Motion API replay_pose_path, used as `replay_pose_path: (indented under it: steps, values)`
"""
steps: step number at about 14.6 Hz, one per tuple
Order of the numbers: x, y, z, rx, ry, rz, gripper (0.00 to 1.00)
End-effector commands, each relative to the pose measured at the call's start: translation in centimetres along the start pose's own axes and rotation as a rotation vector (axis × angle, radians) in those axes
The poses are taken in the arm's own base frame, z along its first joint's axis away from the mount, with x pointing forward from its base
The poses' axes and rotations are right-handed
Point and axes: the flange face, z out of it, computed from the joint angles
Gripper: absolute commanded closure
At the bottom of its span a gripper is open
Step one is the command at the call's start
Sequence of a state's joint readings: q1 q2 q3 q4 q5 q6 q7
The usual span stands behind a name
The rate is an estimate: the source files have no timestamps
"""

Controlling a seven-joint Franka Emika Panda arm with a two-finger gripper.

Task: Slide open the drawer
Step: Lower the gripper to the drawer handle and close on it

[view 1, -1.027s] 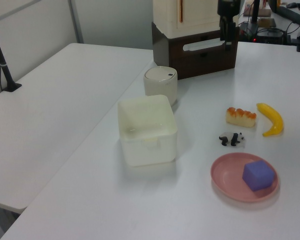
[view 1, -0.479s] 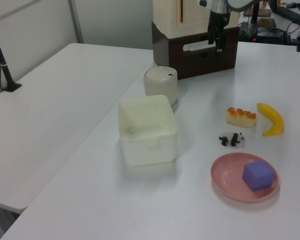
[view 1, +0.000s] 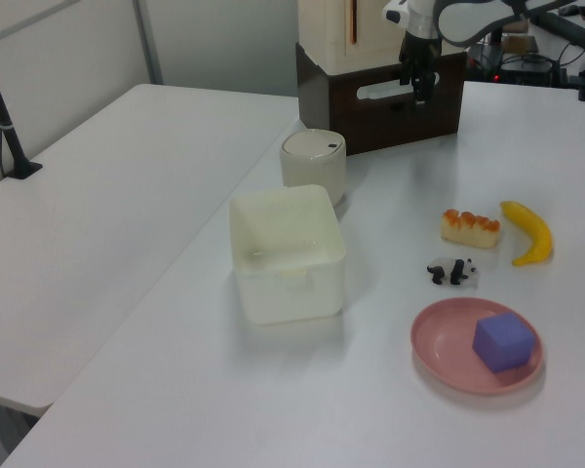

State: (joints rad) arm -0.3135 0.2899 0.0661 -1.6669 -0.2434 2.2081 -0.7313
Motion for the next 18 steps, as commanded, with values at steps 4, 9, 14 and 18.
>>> replay_pose_path:
  steps: [4,9,14,18]
  values:
    - [-0.9,2.1,2.0,-0.128,-0.017,-0.078,0.14]
    - [-0.4,2.3,3.8,-0.151,-0.003,-0.093,0.28]
    - [-0.9,2.7,3.9,-0.155,-0.003,-0.084,0.45]
    - [-0.9,2.7,3.9,-0.155,-0.003,-0.084,0.67]
